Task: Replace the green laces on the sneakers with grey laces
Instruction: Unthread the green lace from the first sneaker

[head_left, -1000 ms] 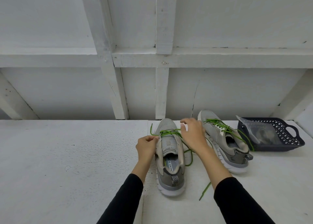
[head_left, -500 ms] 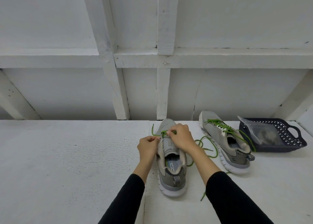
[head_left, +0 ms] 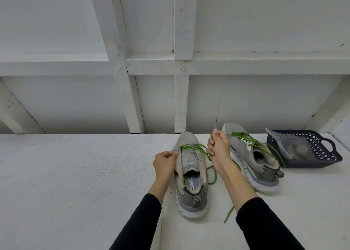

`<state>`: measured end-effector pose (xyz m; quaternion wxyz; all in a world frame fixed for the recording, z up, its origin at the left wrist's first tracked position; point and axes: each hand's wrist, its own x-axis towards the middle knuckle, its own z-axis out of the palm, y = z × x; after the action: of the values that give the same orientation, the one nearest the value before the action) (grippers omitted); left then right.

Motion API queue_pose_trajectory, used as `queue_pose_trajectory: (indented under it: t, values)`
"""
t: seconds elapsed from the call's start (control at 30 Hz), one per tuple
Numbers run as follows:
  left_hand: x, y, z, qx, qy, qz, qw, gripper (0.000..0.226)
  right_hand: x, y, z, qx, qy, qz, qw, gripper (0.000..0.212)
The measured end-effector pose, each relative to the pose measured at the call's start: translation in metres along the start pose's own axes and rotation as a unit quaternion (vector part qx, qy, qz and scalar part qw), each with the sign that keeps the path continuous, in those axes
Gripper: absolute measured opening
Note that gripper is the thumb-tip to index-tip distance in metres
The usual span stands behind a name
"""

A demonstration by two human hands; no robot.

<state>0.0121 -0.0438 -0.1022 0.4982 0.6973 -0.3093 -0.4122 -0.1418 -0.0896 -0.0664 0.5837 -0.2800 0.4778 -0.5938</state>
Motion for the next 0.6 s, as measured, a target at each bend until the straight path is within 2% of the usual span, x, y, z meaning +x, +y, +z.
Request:
queue_pose_trajectory:
  t: [0.07,0.13,0.17,0.23,0.27,0.3,0.4,0.47,0.53,0.6]
  values:
    - [0.0,0.0,-0.001,-0.001,0.0,0.0,1.0,0.007,-0.002,-0.007,0.0,-0.109,0.022,-0.061,0.992,0.027]
    - [0.001,-0.001,-0.001,0.0,0.001,0.001,1.0,0.007,-0.004,-0.01,-0.003,-0.258,0.036,-0.138,0.956,0.029]
    - [0.001,-0.001,-0.001,0.0,0.002,0.001,1.0,0.008,-0.005,-0.01,-0.006,-0.355,0.046,-0.173,0.918,0.03]
    - [0.001,-0.002,0.0,-0.002,0.002,0.0,1.0,0.007,-0.006,-0.004,-0.017,-0.549,0.057,-0.201,0.81,0.028]
    - [0.001,-0.002,0.0,-0.002,0.003,0.001,1.0,0.007,-0.006,0.002,-0.022,-0.617,0.043,-0.191,0.762,0.027]
    - [0.002,-0.003,0.0,-0.003,0.003,0.002,1.0,0.007,-0.006,0.007,-0.027,-0.658,0.018,-0.162,0.735,0.026]
    - [0.002,-0.002,0.001,-0.003,0.002,0.002,1.0,0.007,-0.009,0.019,-0.031,-0.692,-0.04,-0.079,0.717,0.028]
    - [0.003,-0.002,0.001,-0.002,0.002,0.002,1.0,0.009,-0.013,0.018,-0.025,-0.693,-0.007,-0.107,0.713,0.029]
    - [0.003,-0.003,0.001,0.002,0.003,0.002,1.0,0.008,-0.019,0.009,-0.015,-0.644,0.014,-0.154,0.749,0.028]
    - [0.003,-0.003,0.001,0.003,0.005,0.004,1.0,0.007,-0.025,0.002,-0.003,-0.584,-0.019,-0.164,0.795,0.028]
